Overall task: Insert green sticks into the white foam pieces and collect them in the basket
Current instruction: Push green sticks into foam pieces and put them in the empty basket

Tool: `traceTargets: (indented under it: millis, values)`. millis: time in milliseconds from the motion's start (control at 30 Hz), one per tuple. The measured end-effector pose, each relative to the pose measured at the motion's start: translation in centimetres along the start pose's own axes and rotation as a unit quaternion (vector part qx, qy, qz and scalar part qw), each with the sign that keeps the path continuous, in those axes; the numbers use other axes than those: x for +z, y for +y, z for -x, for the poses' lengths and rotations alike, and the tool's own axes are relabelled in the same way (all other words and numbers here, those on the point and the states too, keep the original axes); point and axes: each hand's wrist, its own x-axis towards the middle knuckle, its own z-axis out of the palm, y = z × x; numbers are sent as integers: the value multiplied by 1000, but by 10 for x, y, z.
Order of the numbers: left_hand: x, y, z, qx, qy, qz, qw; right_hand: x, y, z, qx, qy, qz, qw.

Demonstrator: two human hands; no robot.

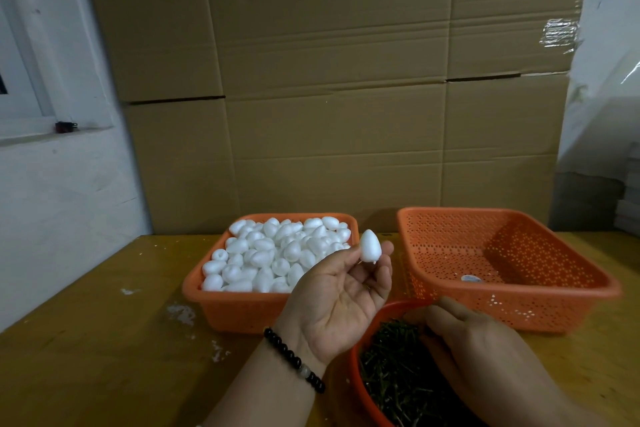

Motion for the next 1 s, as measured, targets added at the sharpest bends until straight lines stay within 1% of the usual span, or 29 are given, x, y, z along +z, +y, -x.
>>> traceTargets:
  millis: [67, 167, 400, 533, 667, 867, 1000]
  values:
    - [0, 1, 0, -5, -2, 4, 1000, -2, -3, 0, 10, 3, 9, 1000]
    - [1, 1, 0, -11, -9, 12, 1000, -1, -3, 0, 25, 29, 13, 999]
    - [0, 1, 0, 4, -13, 28, 1000, -1, -2, -1, 14, 69, 16, 997]
    - [-2, -1, 1, 1, -16, 7, 1000, -1, -2, 0, 2, 71, 10, 997]
    - [-3, -3, 0, 11, -3, -26, 1000, -2, -1, 0, -5, 87, 5, 996]
    - [-4, -5, -1, 34, 11, -41, 999, -1, 0, 0, 2, 141, -14, 990]
    - [-3, -7, -2, 31, 18, -45, 998, -1, 2, 0, 22, 190, -70, 979]
